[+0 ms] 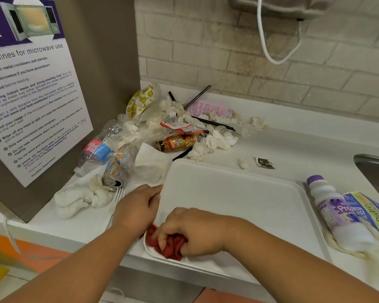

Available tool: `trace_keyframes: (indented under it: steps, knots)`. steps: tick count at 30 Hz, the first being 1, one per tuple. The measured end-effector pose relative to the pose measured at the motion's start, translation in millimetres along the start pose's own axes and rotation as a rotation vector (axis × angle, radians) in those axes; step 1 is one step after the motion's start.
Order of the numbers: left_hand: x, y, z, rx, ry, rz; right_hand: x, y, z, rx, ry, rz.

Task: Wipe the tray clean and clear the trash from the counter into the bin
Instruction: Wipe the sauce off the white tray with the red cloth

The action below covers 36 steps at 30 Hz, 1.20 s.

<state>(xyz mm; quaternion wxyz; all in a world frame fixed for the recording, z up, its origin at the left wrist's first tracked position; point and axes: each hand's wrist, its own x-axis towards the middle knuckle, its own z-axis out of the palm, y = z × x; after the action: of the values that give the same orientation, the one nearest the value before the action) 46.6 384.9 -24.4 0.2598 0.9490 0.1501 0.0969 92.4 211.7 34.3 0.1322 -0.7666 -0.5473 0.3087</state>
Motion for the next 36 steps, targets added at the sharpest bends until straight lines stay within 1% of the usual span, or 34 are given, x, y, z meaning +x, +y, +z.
trace_keyframes:
  steps: [3, 5, 7, 8, 9, 11, 14, 16, 20, 26, 28, 30, 33, 36]
  knots:
    - [-1.1, 2.2, -1.9, 0.016, 0.005, 0.007, -11.1, -4.4, -5.0, 0.016, -0.108, 0.008]
    - [-2.5, 3.6, -3.1, 0.019, 0.003, 0.012, -24.2, 0.6, -13.3, 0.044, -0.184, 0.079]
    - [-3.4, 3.9, -3.7, 0.028, 0.002, 0.016, -37.3, 8.2, -22.2, 0.146, -0.233, 0.16]
    - [-3.7, 3.5, -3.5, 0.032, 0.002, 0.017, -40.6, 10.7, -24.6, 0.213, -0.205, 0.183]
    - [-3.6, 3.3, -3.5, 0.034, 0.004, 0.015, -40.7, 10.2, -25.1, 0.273, -0.142, 0.192]
    - [-2.7, 3.6, -2.8, 0.03, 0.009, 0.012, -34.7, 3.5, -20.0, 0.333, -0.026, 0.169]
    - [-1.0, 4.6, -2.2, 0.042, 0.007, 0.015, -28.8, -7.3, -3.5, 0.224, -0.037, 0.133]
    - [-1.0, 3.7, -1.7, 0.044, 0.005, 0.016, -41.7, -5.5, -0.8, 0.214, -0.062, 0.159]
    - [-1.8, 1.5, -0.1, 0.038, 0.009, 0.015, -94.0, 21.2, -0.7, 0.29, -0.095, 0.304]
    - [-0.7, 1.5, 1.1, 0.072, 0.003, 0.001, -177.3, 52.4, -3.3, 0.484, -0.057, 0.508]
    - [-0.1, 1.2, 1.6, 0.077, 0.005, 0.003, -179.3, 50.5, -0.2, 0.525, 0.023, 0.502]
    - [0.1, 1.0, 2.4, 0.088, 0.003, 0.005, -167.2, 40.9, 9.6, 0.542, 0.11, 0.441]
    - [0.8, 0.8, 2.2, 0.092, -0.004, -0.003, -154.1, 29.4, 23.7, 0.551, 0.131, 0.394]
    - [-0.1, 0.7, 1.5, 0.089, 0.007, 0.006, -177.2, 36.4, 23.1, 0.57, 0.139, 0.457]
